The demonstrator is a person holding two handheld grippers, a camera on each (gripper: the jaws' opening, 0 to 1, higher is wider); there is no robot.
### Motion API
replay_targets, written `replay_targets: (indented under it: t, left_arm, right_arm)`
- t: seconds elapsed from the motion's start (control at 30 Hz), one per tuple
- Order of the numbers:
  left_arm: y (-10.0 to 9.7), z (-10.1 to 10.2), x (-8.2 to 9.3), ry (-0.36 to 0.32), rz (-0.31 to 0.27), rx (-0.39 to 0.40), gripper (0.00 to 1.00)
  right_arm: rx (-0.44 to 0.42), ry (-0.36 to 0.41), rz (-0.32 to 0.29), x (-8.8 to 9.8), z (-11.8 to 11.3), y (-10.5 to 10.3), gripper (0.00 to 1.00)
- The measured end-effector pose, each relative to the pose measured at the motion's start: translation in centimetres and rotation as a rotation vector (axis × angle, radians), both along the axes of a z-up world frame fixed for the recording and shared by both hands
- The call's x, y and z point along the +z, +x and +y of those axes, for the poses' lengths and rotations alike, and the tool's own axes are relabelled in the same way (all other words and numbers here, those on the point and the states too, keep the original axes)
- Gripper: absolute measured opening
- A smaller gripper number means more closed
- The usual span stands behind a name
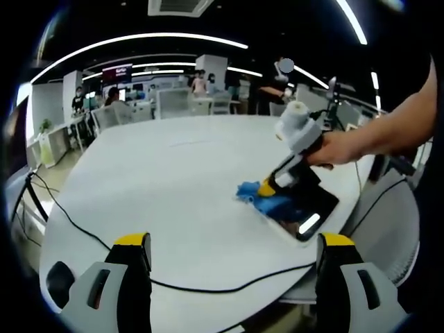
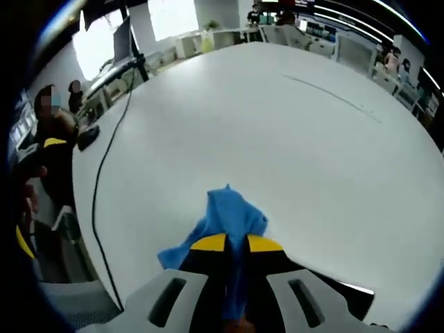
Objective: Wipe the mirror surface with the cleaning cloth until all visible marks leave the cleaned area.
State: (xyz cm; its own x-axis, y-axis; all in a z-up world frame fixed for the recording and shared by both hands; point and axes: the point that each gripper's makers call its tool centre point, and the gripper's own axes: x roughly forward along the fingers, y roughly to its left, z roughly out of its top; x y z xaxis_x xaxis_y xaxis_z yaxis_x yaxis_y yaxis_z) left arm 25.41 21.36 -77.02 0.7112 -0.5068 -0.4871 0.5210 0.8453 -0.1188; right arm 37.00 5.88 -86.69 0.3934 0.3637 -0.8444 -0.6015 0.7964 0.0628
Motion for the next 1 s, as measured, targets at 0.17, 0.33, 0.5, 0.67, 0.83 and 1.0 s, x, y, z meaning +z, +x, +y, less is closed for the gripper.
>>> replay_targets:
  t: [0.17,0.33,0.5,0.67,0.83,1.0]
  left_arm:
    - [-0.1,0.1,-0.1,0.006,0.003,-0.002,1.00]
    - [-0.1,-0.6,-0.2,0.013,0.009,-0.017,1.00]
    - [0.2,-0.9,-0.1,0.024,0.001,-0.028,1.00]
    - [0.3,-1.0,0.0,0.031,0.002,-0.039,1.00]
    - [0.3,-1.2,0.2,0.034,0.000,-0.043,1.00]
    - [0.3,-1.4,0.3,0.032,-0.003,-0.047,1.00]
  right_arm:
    - [-0.001,-0.005,0.012,0.0,-0.6,-0.1,0.04]
    - [-0.032,0.006,0.041,-0.1,-1.6,0.0,0.04]
    - [-0.044,0.000,0.052,-0.1,-2.4,0.0,0.04]
    - [-0.054,-0.001,0.052,-0.1,-3.6,0.0,0.04]
    - [-0.067,-0.004,0.053,-0.1,-4.4,0.0,0.04]
    - [-0.080,0.007,0.062,-0.1,-4.5,0.1,0.04]
